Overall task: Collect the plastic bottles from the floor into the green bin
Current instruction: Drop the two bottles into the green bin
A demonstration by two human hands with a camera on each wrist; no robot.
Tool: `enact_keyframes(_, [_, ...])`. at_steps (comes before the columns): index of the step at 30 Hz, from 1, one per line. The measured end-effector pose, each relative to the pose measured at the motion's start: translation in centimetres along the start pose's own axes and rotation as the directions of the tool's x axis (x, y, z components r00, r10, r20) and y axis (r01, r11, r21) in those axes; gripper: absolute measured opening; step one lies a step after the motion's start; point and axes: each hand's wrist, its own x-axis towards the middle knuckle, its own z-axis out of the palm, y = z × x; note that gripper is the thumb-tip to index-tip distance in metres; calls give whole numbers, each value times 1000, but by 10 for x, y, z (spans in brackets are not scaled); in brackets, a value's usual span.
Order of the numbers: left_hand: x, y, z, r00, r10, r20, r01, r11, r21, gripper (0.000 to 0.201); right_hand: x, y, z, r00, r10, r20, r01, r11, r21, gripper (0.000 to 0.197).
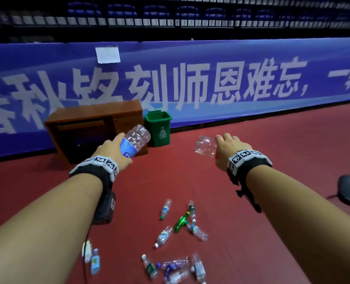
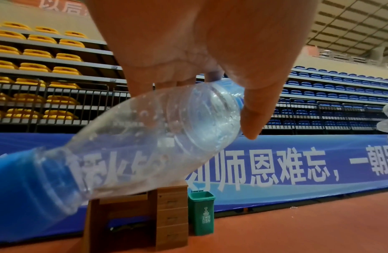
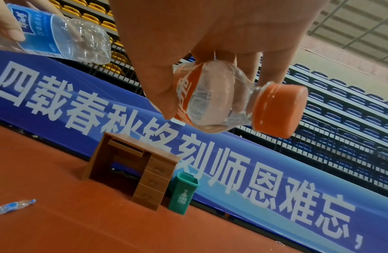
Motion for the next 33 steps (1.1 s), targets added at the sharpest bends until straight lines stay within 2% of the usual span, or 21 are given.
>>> enact_keyframes(8, [117,-73,67,985,-166,56,163,985,48,97,152,-48,69,987,-136,90,139,990,-27,42])
enact_keyframes(12, [211,-74,89,985,-148,87,144,989,44,99,234,-62,77,992,-76,99,78,997,-17,45])
enact_keyframes(16, [323,-35,106,994,-53,94,51,998,21,98,325,-52,76,999,19,51,-21,999,47,45])
enact_keyframes(19, [391,3,133,988,24,151,-29,999,30,98,371,-35,95,991,95,96,-101,993,57,43])
enact_keyframes(22, [454,46,163,979,68,193,-78,996,47,99,424,-7,118,986,117,116,-121,992,33,41])
enact_keyframes(26, [549,105,199,981,114,155,-127,989,72,97,528,36,142,987,140,81,-144,988,57,44])
enact_keyframes(28, [599,134,211,989,94,113,-102,993,64,96,594,57,148,994,104,42,-107,991,77,46])
enact_keyframes(33, [718,180,217,997,-77,21,76,997,19,93,757,85,141,999,-51,-17,53,994,93,42])
